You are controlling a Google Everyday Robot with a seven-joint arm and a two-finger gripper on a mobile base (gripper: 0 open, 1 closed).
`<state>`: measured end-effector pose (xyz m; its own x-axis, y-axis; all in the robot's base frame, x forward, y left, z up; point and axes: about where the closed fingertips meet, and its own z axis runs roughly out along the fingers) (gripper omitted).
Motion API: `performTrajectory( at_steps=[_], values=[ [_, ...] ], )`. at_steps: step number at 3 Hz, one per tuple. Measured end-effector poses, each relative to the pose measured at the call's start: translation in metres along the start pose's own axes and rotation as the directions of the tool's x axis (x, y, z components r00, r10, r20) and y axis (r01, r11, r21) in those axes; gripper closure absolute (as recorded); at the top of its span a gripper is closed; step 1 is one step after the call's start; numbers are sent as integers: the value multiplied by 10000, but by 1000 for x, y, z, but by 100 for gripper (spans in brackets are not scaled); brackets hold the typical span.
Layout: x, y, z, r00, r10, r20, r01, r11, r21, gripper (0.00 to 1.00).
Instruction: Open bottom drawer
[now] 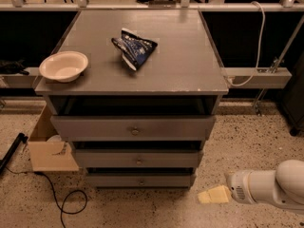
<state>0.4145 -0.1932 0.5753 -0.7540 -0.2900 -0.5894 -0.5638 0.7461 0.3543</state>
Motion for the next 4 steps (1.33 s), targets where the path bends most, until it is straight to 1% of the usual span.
performTrajectory(
  at_steps=[1,2,3,4],
  values=[
    [-1,1,4,10000,25,5,-25,10000,-25,0],
    [-28,4,81,9981,615,99,-611,9972,-438,0],
    [-50,1,139,9930,1168,158,-1151,9900,-814,0],
    [-39,-9,163,9838,1795,-2,-1790,9809,-755,0]
  ],
)
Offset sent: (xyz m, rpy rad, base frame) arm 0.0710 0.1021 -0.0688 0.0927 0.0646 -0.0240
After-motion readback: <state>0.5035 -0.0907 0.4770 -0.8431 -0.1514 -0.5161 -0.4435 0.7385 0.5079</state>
